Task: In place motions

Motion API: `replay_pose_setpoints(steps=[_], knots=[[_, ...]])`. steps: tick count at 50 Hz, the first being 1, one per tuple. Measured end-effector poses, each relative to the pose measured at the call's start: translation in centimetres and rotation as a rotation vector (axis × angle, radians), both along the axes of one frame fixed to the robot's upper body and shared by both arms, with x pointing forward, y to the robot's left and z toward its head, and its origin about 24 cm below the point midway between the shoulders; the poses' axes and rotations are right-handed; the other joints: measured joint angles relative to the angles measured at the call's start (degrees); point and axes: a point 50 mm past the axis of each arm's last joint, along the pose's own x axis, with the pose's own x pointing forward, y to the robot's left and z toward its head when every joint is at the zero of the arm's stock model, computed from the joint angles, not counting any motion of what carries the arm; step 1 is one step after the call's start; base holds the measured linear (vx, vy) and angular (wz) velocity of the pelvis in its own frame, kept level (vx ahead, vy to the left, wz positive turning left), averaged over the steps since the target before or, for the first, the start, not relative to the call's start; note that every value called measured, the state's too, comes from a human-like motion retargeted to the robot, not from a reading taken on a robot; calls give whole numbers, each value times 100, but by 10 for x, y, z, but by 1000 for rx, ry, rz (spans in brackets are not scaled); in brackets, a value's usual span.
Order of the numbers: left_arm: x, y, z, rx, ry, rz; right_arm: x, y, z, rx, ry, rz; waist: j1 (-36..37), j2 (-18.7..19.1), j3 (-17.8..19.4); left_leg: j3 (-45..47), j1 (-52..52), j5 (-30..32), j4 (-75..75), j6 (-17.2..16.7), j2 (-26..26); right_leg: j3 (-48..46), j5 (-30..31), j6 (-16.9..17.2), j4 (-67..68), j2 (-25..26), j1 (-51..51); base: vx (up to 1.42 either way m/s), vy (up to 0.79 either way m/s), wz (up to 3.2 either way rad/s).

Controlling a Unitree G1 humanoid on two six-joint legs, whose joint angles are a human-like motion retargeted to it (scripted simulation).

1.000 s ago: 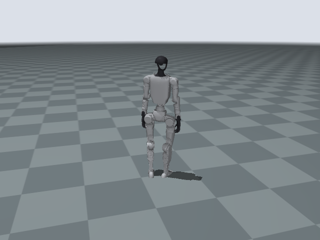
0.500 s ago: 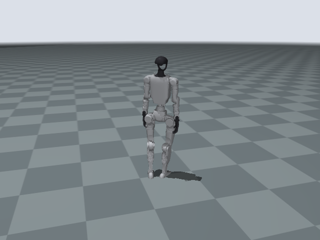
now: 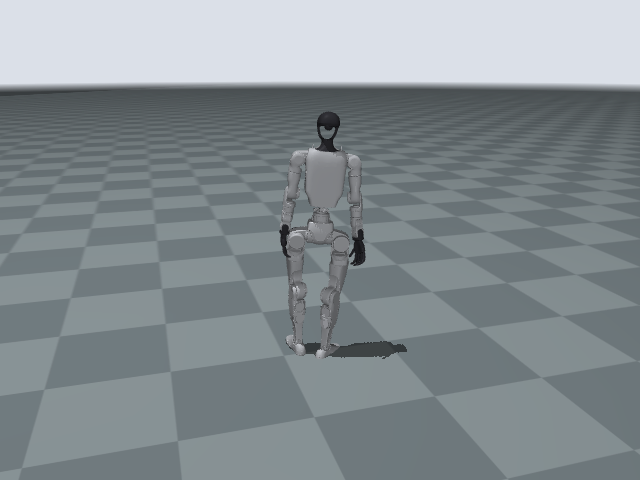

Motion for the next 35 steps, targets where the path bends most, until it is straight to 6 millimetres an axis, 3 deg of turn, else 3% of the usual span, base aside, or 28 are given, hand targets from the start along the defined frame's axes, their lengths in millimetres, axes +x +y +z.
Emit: replay_pose_setpoints(steps=[6,10,12,16,20,22,25,27,28,29,32,35], knots=[[-24,4,-1,29,75,40,-9,-2,1,-27,14,-29,-54,-165,-180,2685,258,-53,-46,-162,470,-1840,-295,340,-133,-248,340,11,19,281],[-47,8,0,59,162,116,-8,-3,1,-26,4,-32,-11,-263,-286,4469,650,420,-90,-35,532,-2562,-474,540,-117,-304,537,23,20,239],[-55,9,0,61,191,163,-3,-5,1,-26,-10,-14,74,-255,-295,4576,734,806,-230,-87,442,-2864,-542,647,-96,-249,675,25,16,179],[-80,7,2,60,261,240,3,-8,1,-35,-25,9,343,-234,-436,3882,588,784,-479,-59,169,-3251,-578,797,72,-246,918,43,24,117],[-100,2,4,50,325,276,4,-9,1,-31,-38,-12,387,-139,-614,3088,363,589,-398,71,83,-3399,-208,736,433,-337,1145,44,26,134],[-100,0,4,43,331,266,5,-9,1,-18,-51,-36,341,27,-651,2742,313,466,-277,106,187,-3510,210,552,767,-350,1269,31,18,180],[-94,-3,3,29,318,244,6,-10,1,-11,-62,-47,237,451,-577,2263,382,363,-149,136,523,-3152,861,-66,1770,-450,1345,42,18,181],[-84,-3,2,16,286,235,13,-11,1,-16,-80,-36,104,678,-372,1917,515,310,-30,136,729,-2175,924,-653,3374,-937,993,32,10,186],[-79,-2,2,13,270,230,17,-10,0,-14,-87,-30,66,660,-301,1861,550,302,-10,163,698,-1559,856,-590,4008,-1137,685,24,4,172],[-74,-1,1,13,256,225,20,-8,0,-7,-94,-25,-7,625,-263,1720,537,311,-5,197,639,-814,796,-482,4350,-1031,299,17,0,171],[-63,2,0,28,214,206,32,0,-2,22,-127,-11,-202,585,-218,1196,401,373,-12,307,512,1182,549,154,4260,-43,-524,12,-10,160],[-47,7,0,38,159,180,49,5,-2,44,-178,31,-364,557,-199,726,239,412,3,358,422,1118,35,49,3374,-48,-655,12,-15,135]])
